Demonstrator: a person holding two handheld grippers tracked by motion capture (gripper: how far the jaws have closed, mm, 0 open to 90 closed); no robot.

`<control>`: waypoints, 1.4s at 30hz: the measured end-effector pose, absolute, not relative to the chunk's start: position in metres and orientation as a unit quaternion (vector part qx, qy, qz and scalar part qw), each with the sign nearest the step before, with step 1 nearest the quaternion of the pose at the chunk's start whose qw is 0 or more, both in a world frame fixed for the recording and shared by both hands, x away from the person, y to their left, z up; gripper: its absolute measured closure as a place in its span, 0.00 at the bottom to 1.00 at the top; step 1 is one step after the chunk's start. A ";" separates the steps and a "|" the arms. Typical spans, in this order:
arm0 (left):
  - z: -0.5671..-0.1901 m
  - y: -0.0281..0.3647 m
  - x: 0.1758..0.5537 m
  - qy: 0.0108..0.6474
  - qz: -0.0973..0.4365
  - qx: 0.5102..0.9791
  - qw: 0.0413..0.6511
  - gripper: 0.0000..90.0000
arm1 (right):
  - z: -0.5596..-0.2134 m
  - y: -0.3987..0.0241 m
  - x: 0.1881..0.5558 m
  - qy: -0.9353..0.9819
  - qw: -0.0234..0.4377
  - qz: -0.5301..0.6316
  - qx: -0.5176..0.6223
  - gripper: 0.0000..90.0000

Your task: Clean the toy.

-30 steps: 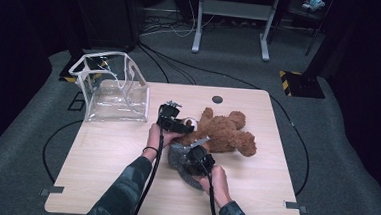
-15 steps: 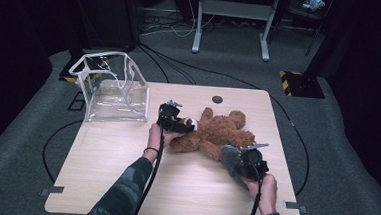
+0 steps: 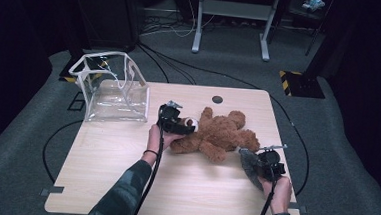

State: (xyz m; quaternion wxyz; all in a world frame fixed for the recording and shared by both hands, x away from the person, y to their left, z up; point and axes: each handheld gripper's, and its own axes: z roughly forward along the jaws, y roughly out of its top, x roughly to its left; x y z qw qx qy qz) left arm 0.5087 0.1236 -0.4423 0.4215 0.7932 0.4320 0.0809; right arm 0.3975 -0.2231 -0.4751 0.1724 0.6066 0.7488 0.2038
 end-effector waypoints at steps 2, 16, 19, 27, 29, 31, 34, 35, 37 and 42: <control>-0.440 0.123 0.504 0.426 0.093 0.797 0.418 0.23 | -0.476 -0.224 0.397 0.745 0.167 0.214 0.610 0.80; -0.419 0.111 0.463 0.368 0.143 0.806 0.441 0.18 | -0.479 -0.215 0.399 0.738 0.156 0.233 0.614 0.80; -0.423 0.099 0.451 0.354 0.152 0.814 0.434 0.17 | -0.479 -0.216 0.400 0.738 0.155 0.233 0.614 0.80; -0.432 0.078 0.432 0.338 0.163 0.820 0.431 0.17 | -0.479 -0.217 0.400 0.738 0.155 0.232 0.615 0.80; -0.435 0.071 0.427 0.333 0.166 0.823 0.430 0.17 | -0.479 -0.217 0.400 0.738 0.155 0.234 0.614 0.80; -0.439 0.062 0.422 0.329 0.175 0.824 0.427 0.17 | -0.479 -0.217 0.400 0.738 0.155 0.233 0.614 0.80; -0.443 0.050 0.416 0.322 0.179 0.829 0.421 0.15 | -0.479 -0.218 0.400 0.738 0.155 0.233 0.614 0.80; -0.446 0.043 0.413 0.319 0.180 0.832 0.416 0.15 | -0.479 -0.218 0.400 0.740 0.156 0.234 0.611 0.80; -0.450 0.035 0.409 0.318 0.189 0.834 0.409 0.14 | -0.479 -0.218 0.400 0.737 0.154 0.233 0.616 0.80; -0.458 0.021 0.403 0.321 0.203 0.837 0.393 0.12 | -0.479 -0.219 0.400 0.737 0.153 0.233 0.616 0.80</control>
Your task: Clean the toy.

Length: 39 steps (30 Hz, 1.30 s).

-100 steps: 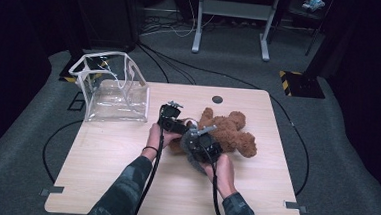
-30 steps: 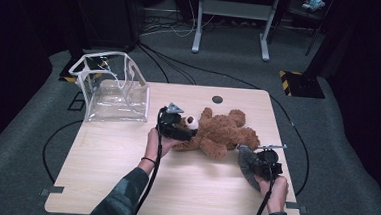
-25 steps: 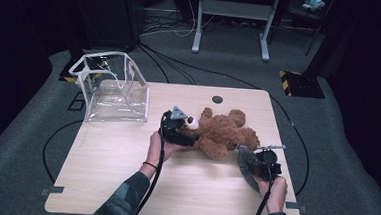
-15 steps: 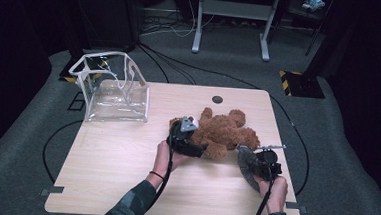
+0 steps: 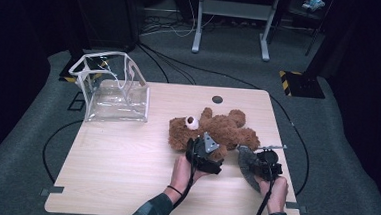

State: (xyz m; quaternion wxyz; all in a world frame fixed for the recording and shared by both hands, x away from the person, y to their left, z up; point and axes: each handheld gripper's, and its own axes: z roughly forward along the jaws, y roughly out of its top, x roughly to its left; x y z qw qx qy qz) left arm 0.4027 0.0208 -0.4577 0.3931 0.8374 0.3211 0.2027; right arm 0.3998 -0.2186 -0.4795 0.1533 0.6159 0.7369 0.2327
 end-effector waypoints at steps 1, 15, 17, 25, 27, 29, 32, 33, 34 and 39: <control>-0.460 0.017 0.401 0.322 0.215 0.837 0.388 0.12 | -0.479 -0.218 0.400 0.735 0.151 0.232 0.619 0.80; -0.483 0.010 0.417 0.378 0.288 0.802 0.362 0.39 | -0.479 -0.220 0.399 0.735 0.153 0.235 0.618 0.79; -0.483 0.019 0.424 0.391 0.286 0.794 0.368 0.53 | -0.479 -0.220 0.399 0.732 0.149 0.235 0.622 0.79; -0.475 0.045 0.438 0.402 0.243 0.774 0.425 0.82 | -0.479 -0.222 0.399 0.731 0.155 0.240 0.620 0.79; -0.473 0.047 0.439 0.400 0.243 0.774 0.427 0.82 | -0.478 -0.224 0.399 0.734 0.157 0.241 0.616 0.79; -0.467 0.051 0.441 0.398 0.234 0.768 0.443 0.84 | -0.479 -0.225 0.398 0.730 0.157 0.243 0.619 0.79; -0.460 0.053 0.442 0.396 0.224 0.765 0.455 0.84 | -0.478 -0.225 0.397 0.724 0.153 0.241 0.628 0.79; -0.455 0.054 0.443 0.393 0.224 0.765 0.459 0.85 | -0.478 -0.228 0.398 0.728 0.158 0.243 0.621 0.79; -0.452 0.054 0.444 0.391 0.220 0.766 0.461 0.85 | -0.478 -0.228 0.398 0.728 0.158 0.243 0.621 0.79; -0.428 0.054 0.447 0.376 0.217 0.764 0.478 0.86 | -0.476 -0.229 0.398 0.722 0.160 0.244 0.627 0.79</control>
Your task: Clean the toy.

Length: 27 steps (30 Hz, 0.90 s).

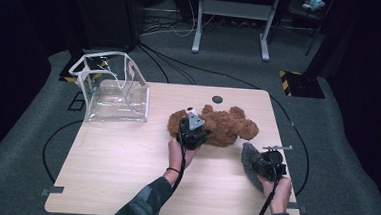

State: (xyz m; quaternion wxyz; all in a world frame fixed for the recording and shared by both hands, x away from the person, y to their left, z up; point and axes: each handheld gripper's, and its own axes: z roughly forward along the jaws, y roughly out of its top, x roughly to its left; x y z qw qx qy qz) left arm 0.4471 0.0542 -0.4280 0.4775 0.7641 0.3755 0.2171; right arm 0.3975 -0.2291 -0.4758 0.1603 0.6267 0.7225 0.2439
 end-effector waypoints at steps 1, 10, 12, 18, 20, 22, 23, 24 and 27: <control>-0.428 0.054 0.447 0.376 0.217 0.764 0.478 0.86 | -0.476 -0.229 0.398 0.722 0.160 0.244 0.627 0.79; -0.400 0.050 0.440 0.356 0.203 0.758 0.507 0.86 | -0.473 -0.230 0.398 0.722 0.166 0.245 0.625 0.79; -0.395 0.049 0.437 0.354 0.198 0.755 0.515 0.86 | -0.472 -0.229 0.398 0.720 0.164 0.245 0.628 0.79; -0.394 0.052 0.442 0.382 0.173 0.746 0.518 0.86 | -0.471 -0.230 0.397 0.721 0.168 0.249 0.625 0.79; -0.401 0.055 0.449 0.402 0.162 0.741 0.512 0.85 | -0.471 -0.227 0.395 0.718 0.169 0.251 0.627 0.79; -0.403 0.058 0.452 0.411 0.166 0.739 0.508 0.85 | -0.470 -0.225 0.394 0.723 0.172 0.255 0.619 0.79; -0.404 0.060 0.454 0.415 0.168 0.740 0.503 0.85 | -0.467 -0.220 0.391 0.723 0.172 0.260 0.617 0.80; -0.406 0.062 0.456 0.419 0.169 0.740 0.498 0.84 | -0.464 -0.216 0.389 0.729 0.178 0.266 0.605 0.80; -0.408 0.068 0.462 0.434 0.169 0.734 0.494 0.84 | -0.449 -0.198 0.385 0.735 0.183 0.290 0.585 0.81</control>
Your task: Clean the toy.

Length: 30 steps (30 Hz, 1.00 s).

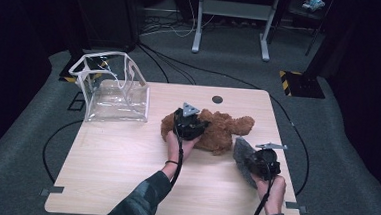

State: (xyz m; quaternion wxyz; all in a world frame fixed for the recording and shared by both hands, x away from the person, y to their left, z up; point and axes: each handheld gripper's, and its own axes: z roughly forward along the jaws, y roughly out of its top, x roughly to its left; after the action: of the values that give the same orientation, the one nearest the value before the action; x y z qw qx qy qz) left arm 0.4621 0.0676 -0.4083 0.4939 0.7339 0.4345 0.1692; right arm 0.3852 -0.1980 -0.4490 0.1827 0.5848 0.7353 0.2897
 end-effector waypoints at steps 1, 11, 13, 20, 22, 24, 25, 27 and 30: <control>-0.410 0.073 0.466 0.442 0.166 0.732 0.491 0.83 | -0.438 -0.186 0.385 0.738 0.189 0.306 0.571 0.81; -0.414 0.081 0.477 0.456 0.152 0.735 0.478 0.81 | -0.397 -0.105 0.427 0.767 0.209 0.332 0.508 0.80; -0.415 0.082 0.479 0.457 0.151 0.737 0.475 0.80 | -0.395 -0.092 0.438 0.769 0.206 0.337 0.503 0.80; -0.417 0.089 0.489 0.465 0.139 0.743 0.460 0.80 | -0.399 -0.079 0.459 0.773 0.203 0.318 0.510 0.81; -0.417 0.089 0.490 0.464 0.140 0.745 0.459 0.80 | -0.400 -0.083 0.461 0.770 0.205 0.314 0.516 0.81; -0.417 0.089 0.491 0.463 0.139 0.747 0.456 0.80 | -0.400 -0.090 0.463 0.764 0.210 0.311 0.525 0.81; -0.417 0.090 0.492 0.463 0.139 0.747 0.456 0.80 | -0.399 -0.096 0.464 0.763 0.217 0.307 0.526 0.81; -0.416 0.091 0.493 0.465 0.139 0.747 0.455 0.79 | -0.398 -0.106 0.467 0.755 0.224 0.301 0.538 0.81; -0.415 0.093 0.494 0.467 0.138 0.745 0.456 0.79 | -0.398 -0.124 0.470 0.742 0.236 0.294 0.554 0.81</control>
State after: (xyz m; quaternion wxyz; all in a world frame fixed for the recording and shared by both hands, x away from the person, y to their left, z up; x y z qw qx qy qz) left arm 0.4937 0.0926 -0.4154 0.4563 0.7448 0.4670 0.1377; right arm 0.4702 -0.1236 -0.3980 0.2358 0.5543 0.7421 0.2941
